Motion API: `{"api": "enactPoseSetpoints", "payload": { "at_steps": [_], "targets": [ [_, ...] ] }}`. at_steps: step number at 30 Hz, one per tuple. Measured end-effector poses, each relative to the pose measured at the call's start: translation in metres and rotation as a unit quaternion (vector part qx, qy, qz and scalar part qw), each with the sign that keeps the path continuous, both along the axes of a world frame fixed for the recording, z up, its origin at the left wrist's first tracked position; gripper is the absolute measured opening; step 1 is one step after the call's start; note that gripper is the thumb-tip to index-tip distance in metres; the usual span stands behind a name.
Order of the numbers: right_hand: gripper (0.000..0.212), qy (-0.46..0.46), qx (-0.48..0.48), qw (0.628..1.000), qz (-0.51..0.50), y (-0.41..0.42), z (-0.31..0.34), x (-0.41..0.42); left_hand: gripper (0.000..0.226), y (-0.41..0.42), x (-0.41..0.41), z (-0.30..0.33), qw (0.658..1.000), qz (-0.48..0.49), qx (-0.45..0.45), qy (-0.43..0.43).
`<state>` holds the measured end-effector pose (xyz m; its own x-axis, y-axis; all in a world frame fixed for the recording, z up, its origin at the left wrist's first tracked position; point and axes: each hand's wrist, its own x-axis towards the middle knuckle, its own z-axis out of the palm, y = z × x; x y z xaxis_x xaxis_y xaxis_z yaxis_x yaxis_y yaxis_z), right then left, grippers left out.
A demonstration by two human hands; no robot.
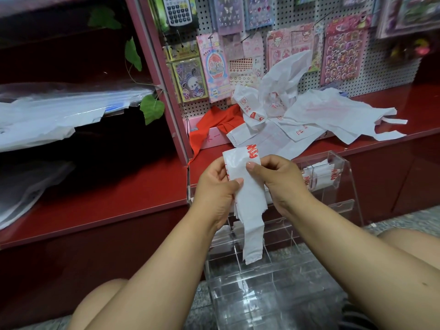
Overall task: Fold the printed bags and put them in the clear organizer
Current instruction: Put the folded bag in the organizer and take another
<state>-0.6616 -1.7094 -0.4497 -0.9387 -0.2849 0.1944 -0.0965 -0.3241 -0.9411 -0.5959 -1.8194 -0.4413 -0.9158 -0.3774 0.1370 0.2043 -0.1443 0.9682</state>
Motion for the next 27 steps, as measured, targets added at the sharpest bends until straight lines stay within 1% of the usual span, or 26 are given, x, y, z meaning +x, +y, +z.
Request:
{"api": "enactPoseSetpoints", "payload": {
  "at_steps": [3, 5, 6, 9, 10, 11, 12, 13, 15, 16, 17, 19, 20, 21, 22, 23, 24, 25, 27],
  "targets": [
    [0.018, -0.02, -0.022, 0.999, -0.019, -0.004, -0.002, 0.002, 0.054, 0.004, 0.0, -0.003, 1.0, 0.019, 0.017, 0.002],
    [0.018, -0.034, -0.038, 0.998, -0.03, -0.005, -0.003, 0.002, 0.052, 0.006, 0.001, -0.012, 0.999, 0.039, 0.013, -0.015],
    [0.017, -0.041, -0.043, 0.998, -0.036, -0.005, -0.003, 0.001, 0.049, 0.007, 0.001, -0.019, 0.998, 0.048, -0.008, -0.04],
    [0.018, -0.043, -0.046, 0.997, -0.054, -0.003, -0.004, -0.002, 0.031, 0.007, 0.006, -0.035, 0.98, 0.053, -0.139, -0.134],
    [0.016, -0.038, -0.049, 0.997, -0.054, -0.003, -0.004, -0.003, 0.029, 0.006, 0.007, -0.038, 0.975, 0.061, -0.155, -0.147],
    [0.013, -0.035, -0.054, 0.997, -0.051, -0.003, -0.004, -0.005, 0.026, 0.003, 0.006, -0.039, 0.975, 0.074, -0.146, -0.15],
    [0.016, -0.033, -0.051, 0.997, -0.047, -0.003, -0.005, -0.007, 0.02, -0.001, 0.005, -0.039, 0.977, 0.091, -0.124, -0.145],
    [0.024, -0.032, -0.028, 0.998, -0.04, -0.002, -0.007, -0.01, 0.017, -0.006, 0.004, -0.037, 0.98, 0.106, -0.1, -0.139],
    [0.038, -0.033, 0.076, 0.997, 0.008, 0.002, -0.009, -0.013, 0.016, -0.018, 0.0, -0.03, 0.983, 0.13, -0.057, -0.115],
    [0.041, -0.046, 0.12, 0.99, 0.058, 0.004, -0.01, -0.014, 0.015, -0.024, -0.002, -0.026, 0.985, 0.139, -0.041, -0.099],
    [0.046, -0.073, 0.142, 0.98, 0.122, 0.005, -0.01, -0.012, 0.015, -0.027, -0.002, -0.022, 0.985, 0.146, -0.032, -0.086],
    [0.064, -0.144, 0.139, 0.948, 0.246, 0.004, -0.01, -0.004, 0.017, -0.031, -0.002, -0.015, 0.984, 0.158, -0.033, -0.071],
    [0.07, -0.174, 0.121, 0.933, 0.292, 0.002, -0.01, 0.001, 0.019, -0.032, -0.002, -0.013, 0.984, 0.16, -0.034, -0.067],
    [0.074, -0.194, 0.099, 0.923, 0.317, -0.001, -0.012, 0.003, 0.024, -0.032, 0.0, -0.011, 0.985, 0.159, -0.035, -0.066],
    [0.077, -0.204, 0.081, 0.922, 0.32, -0.004, -0.015, 0.004, 0.029, -0.032, -0.001, -0.011, 0.986, 0.153, -0.035, -0.061],
    [0.079, -0.205, 0.07, 0.926, 0.308, -0.007, -0.017, 0.004, 0.027, -0.031, 0.001, -0.009, 0.986, 0.147, -0.042, -0.059],
    [0.079, -0.201, 0.064, 0.934, 0.288, -0.009, -0.019, 0.003, 0.021, -0.03, 0.003, -0.009, 0.986, 0.142, -0.052, -0.064],
    [0.077, -0.196, 0.055, 0.942, 0.268, -0.011, -0.02, 0.001, 0.016, -0.028, 0.005, -0.009, 0.987, 0.136, -0.062, -0.067],
    [0.069, -0.19, 0.017, 0.948, 0.254, -0.011, -0.019, -0.002, 0.014, -0.025, 0.008, -0.012, 0.988, 0.114, -0.063, -0.082]
  ]
}}
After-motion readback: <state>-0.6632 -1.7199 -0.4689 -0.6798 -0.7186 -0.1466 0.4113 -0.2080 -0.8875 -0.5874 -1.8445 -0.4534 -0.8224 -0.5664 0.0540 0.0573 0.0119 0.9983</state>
